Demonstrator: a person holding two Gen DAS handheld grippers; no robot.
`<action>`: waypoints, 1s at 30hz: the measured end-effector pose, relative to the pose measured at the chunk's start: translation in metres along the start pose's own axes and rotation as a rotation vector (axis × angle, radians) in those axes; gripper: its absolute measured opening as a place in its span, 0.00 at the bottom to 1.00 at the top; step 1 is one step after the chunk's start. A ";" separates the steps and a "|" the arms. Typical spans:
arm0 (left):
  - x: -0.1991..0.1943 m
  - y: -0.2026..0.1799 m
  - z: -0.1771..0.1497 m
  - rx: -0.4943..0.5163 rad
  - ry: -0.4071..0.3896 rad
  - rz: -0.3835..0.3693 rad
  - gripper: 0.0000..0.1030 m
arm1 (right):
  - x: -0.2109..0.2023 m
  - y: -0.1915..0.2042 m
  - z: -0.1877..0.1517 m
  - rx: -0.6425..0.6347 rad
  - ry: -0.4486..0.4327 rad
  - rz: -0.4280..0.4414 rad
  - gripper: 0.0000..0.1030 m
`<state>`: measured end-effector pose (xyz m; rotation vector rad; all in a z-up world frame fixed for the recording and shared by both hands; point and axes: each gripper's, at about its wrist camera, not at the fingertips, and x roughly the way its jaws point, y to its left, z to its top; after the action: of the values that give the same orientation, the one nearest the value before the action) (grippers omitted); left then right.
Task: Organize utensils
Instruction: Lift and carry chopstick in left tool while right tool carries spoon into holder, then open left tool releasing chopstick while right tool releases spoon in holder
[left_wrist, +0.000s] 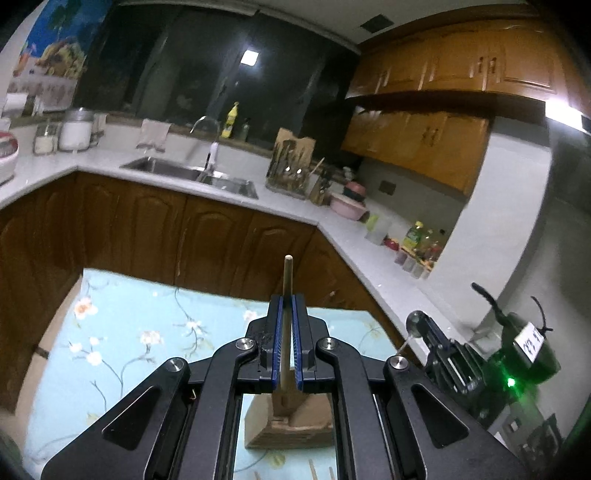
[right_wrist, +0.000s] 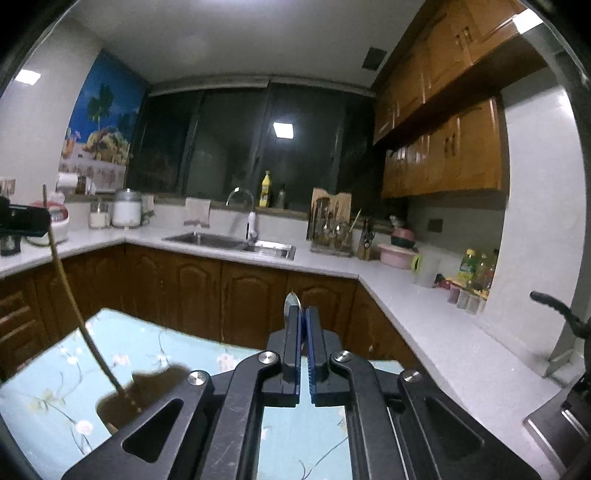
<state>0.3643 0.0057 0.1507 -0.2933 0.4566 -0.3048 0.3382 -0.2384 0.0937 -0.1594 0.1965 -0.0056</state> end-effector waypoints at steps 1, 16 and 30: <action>0.005 0.000 -0.004 -0.003 0.009 0.003 0.04 | 0.003 0.003 -0.004 -0.006 0.007 0.000 0.02; 0.048 0.001 -0.049 0.017 0.088 0.027 0.04 | 0.021 0.005 -0.045 0.021 0.142 0.104 0.03; 0.037 0.002 -0.045 0.000 0.098 0.046 0.47 | 0.019 -0.019 -0.037 0.155 0.209 0.178 0.51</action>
<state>0.3751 -0.0145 0.0975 -0.2686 0.5587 -0.2754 0.3499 -0.2632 0.0573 0.0145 0.4166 0.1394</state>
